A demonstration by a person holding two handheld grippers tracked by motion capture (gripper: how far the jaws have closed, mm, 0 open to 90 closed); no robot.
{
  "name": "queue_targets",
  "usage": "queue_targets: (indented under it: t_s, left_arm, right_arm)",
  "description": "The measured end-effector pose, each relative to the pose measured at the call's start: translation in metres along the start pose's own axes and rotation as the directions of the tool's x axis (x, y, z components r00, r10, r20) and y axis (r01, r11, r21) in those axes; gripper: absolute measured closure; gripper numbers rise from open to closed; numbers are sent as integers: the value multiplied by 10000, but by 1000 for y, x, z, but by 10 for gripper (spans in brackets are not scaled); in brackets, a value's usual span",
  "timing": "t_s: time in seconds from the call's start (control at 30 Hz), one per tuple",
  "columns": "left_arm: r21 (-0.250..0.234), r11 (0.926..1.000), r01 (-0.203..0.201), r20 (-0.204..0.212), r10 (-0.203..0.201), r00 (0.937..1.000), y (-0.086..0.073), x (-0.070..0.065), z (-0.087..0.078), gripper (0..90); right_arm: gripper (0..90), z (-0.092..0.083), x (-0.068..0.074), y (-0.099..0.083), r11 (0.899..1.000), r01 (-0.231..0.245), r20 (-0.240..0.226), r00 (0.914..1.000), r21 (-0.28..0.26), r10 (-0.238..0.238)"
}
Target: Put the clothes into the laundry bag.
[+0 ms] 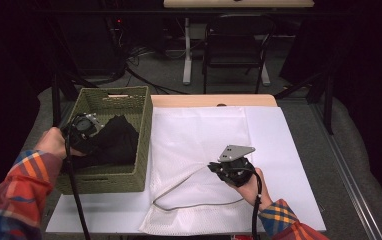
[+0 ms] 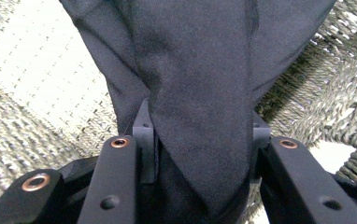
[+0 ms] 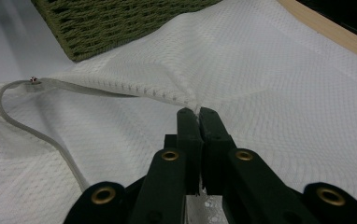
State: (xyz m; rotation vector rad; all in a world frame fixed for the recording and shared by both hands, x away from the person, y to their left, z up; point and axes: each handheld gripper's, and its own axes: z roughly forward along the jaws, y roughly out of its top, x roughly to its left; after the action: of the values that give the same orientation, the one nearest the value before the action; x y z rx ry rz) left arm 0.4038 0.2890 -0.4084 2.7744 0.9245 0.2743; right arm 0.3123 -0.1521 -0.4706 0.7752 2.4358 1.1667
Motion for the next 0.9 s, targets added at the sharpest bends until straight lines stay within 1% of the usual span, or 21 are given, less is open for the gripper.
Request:
queue_targets:
  t_s: [0.23,0.27,0.3,0.43,0.47,0.53,0.57,0.8,0.83,0.9]
  left_arm:
    - [-92,9999,48,-87,-49,10000,0,-1,-15,610]
    - [-141,9998,101,-78,-103,9999,0,-1,-16,610]
    - [-115,9999,61,-87,-62,9999,0,-1,-18,610]
    - [-178,9997,150,-129,-152,9998,0,-1,-26,610]
    - [-255,9996,138,-158,-142,9998,-1,-1,-27,610]
    - [-167,9998,143,-165,-145,9998,0,-1,-31,610]
    - [-237,9996,130,-177,-134,9998,0,-2,-32,610]
    - [-284,9995,116,-191,-121,9997,-1,-3,-42,610]
    - [-267,9996,51,-185,-56,9998,-1,-4,-45,610]
    - [-311,9994,116,-186,-121,9998,0,-5,-48,610]
  right_arm:
    - [885,0,0,0,10000,-15,4,10000,-5,15]
    - [885,0,0,0,10000,-19,6,10000,-10,19]
    - [885,0,0,0,10000,-19,8,10000,-15,19]
    - [885,0,0,0,10000,-16,10,10000,-7,16]
    - [885,0,0,0,10000,-22,4,10000,-6,22]
    - [885,0,0,0,10000,-5,1,10000,-12,5]
    - [885,0,0,0,10000,-5,0,10000,-14,5]
    - [885,0,1,0,10000,-25,8,10000,-14,25]
    - [885,0,1,0,10000,-8,2,10000,-10,8]
    - [885,0,1,0,10000,-12,3,10000,-11,12]
